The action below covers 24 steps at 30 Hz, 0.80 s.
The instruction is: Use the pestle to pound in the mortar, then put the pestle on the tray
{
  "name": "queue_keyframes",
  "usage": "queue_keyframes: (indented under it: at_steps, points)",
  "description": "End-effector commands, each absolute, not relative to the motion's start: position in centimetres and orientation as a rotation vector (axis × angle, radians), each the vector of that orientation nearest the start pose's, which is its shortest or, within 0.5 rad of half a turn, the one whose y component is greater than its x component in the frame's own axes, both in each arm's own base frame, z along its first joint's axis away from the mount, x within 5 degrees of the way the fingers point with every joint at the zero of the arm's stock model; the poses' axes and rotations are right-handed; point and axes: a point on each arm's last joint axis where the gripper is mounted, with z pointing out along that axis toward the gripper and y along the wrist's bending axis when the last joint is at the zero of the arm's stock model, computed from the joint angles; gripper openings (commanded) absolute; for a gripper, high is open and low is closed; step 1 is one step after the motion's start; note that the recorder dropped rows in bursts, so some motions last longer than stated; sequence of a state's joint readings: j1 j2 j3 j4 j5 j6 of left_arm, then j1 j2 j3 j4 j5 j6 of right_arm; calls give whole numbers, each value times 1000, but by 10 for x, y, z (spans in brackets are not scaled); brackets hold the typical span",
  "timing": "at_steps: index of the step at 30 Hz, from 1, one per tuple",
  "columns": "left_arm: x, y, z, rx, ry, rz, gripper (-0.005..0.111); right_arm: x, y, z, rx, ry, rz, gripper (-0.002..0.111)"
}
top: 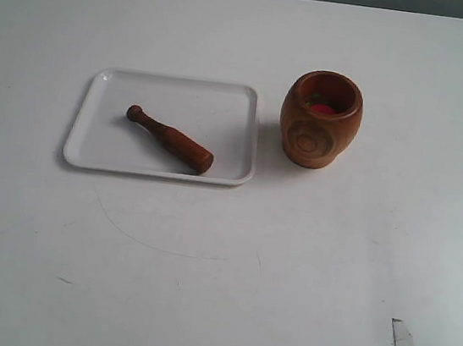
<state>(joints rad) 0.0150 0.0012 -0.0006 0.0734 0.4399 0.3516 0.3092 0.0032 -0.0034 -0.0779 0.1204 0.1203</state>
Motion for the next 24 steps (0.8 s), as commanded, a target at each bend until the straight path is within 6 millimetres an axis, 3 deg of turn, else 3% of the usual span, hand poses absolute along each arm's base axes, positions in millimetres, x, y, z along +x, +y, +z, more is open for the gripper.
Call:
queue_keyframes:
  at_steps: [1, 11, 24]
  points:
    - [51, 3, 174, 361, 1897, 302, 0, 54, 17, 205, -269, 1549, 201, 0]
    - [51, 3, 174, 361, 1897, 302, 0, 55, 10, 203, -194, 1588, 101, 0]
    - [51, 3, 174, 361, 1897, 302, 0, 56, 9, 200, -171, 1622, 97, 0]
